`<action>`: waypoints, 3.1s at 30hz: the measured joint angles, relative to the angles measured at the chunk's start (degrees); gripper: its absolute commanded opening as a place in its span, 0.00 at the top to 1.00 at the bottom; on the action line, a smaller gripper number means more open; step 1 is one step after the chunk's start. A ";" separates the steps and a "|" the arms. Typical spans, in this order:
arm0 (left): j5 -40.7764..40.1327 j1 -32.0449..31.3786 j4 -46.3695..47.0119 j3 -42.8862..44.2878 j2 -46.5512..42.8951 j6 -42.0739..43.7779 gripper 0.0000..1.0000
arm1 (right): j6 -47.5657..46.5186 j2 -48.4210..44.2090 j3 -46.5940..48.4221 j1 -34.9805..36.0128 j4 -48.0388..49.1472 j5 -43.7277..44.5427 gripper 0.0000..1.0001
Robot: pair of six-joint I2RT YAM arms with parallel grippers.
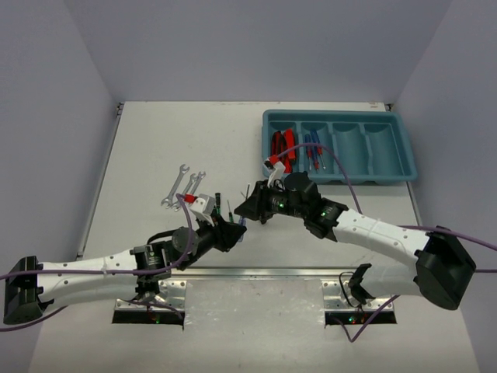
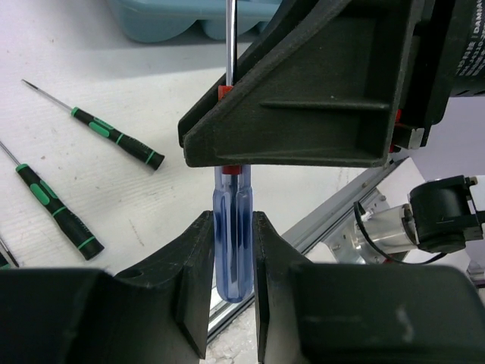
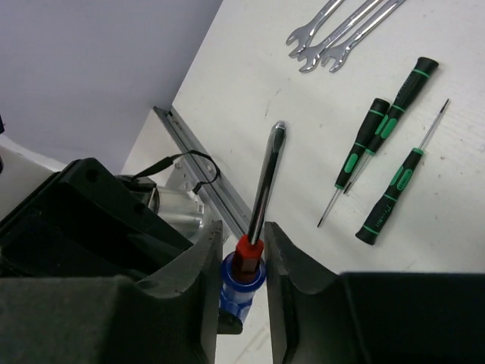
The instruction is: Sort the tools into containers
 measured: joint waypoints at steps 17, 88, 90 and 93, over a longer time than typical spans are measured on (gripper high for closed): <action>-13.52 0.00 -36.06 24.75 10.04 -9.89 0.00 | -15.88 1.67 20.48 -15.22 -26.99 15.38 1.00; -28.16 11.69 -63.67 32.15 3.23 -8.94 0.00 | -31.74 22.07 33.92 -12.62 -47.22 16.61 1.00; -28.16 11.69 -63.66 32.15 3.23 -8.94 0.00 | -33.26 19.07 36.50 -18.64 -47.35 18.25 1.00; -28.15 11.70 -63.61 32.15 3.36 -8.92 0.00 | -36.17 18.47 39.03 -27.44 -47.43 21.61 1.00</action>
